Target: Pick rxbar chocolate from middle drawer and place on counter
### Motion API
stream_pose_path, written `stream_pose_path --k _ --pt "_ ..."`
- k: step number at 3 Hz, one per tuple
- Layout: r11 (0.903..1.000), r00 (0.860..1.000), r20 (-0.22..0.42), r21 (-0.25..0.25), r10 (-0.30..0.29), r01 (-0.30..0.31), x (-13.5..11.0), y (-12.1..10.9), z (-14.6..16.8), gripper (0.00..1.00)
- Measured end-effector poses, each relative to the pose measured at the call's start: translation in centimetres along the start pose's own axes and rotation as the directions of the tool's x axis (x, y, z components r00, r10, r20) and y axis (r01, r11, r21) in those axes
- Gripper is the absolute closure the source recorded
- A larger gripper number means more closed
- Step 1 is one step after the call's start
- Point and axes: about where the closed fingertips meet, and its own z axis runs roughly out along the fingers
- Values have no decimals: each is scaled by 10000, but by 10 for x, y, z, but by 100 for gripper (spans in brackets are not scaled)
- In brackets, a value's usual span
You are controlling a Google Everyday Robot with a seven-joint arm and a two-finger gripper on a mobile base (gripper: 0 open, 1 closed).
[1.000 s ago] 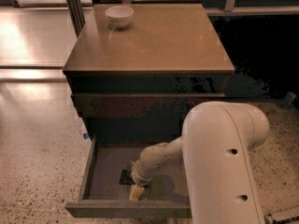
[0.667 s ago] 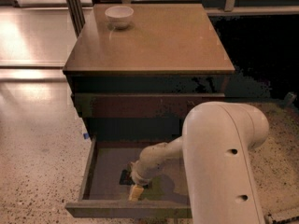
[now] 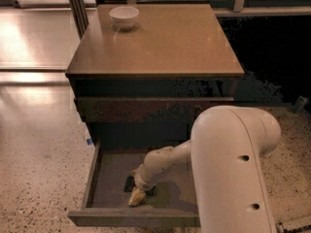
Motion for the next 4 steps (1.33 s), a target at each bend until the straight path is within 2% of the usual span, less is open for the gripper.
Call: stream_pose_path --k 1,2,4 --pt "10000 10000 0 -3 0 0 0 0 0 100" --pt "10000 10000 0 -3 -2 2 -9 1 -13 100" --pt "10000 10000 1 -2 -3 3 -13 1 -14 100"
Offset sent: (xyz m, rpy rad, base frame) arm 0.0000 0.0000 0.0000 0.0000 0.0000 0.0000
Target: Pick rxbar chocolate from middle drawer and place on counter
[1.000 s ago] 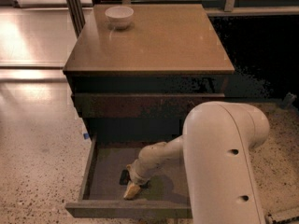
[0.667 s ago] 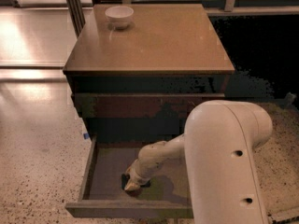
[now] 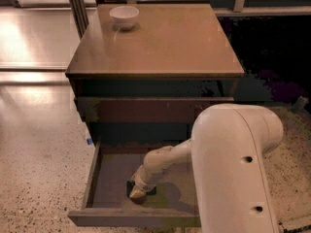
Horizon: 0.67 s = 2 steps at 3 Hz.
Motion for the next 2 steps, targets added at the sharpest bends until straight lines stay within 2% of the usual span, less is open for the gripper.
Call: stream_pose_path --k 1,2 --pt "9986 9983 246 23 -527 526 -22 -5 -29 100" --pt "9928 9922 393 -117 -1183 1188 -47 -12 -63 100"
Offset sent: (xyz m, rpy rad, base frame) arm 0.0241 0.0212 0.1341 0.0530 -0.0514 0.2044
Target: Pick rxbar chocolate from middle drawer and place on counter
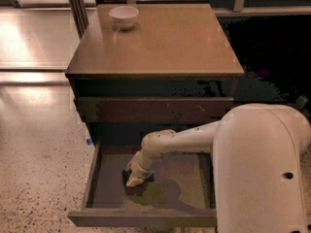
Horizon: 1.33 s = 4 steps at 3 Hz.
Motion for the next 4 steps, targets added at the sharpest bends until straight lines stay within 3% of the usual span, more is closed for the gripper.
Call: stream_pose_path --k 2,3,4 --pt "9929 9929 -135 -150 -1182 1180 -53 -22 -71 100" --pt "9909 9908 145 -26 -1343 1343 -72 -35 -110 100" --pt "9936 9907 784 259 -1116 1099 -90 -58 -155 100"
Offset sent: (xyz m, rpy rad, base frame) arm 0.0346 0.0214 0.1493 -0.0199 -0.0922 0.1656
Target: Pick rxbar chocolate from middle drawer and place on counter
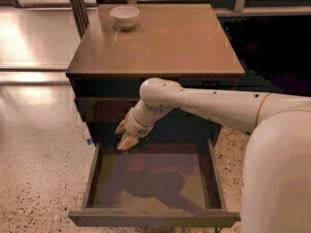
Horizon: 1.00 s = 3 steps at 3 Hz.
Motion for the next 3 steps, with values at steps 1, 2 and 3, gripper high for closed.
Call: stream_pose_path --k 1,2,3 --pt "9985 9957 926 540 -49 -1 1 -13 -33 100" --pt "9950 9869 1611 994 -117 -44 11 -33 -66 100" --pt "9953 9868 1616 961 -76 -81 8 -32 -67 100"
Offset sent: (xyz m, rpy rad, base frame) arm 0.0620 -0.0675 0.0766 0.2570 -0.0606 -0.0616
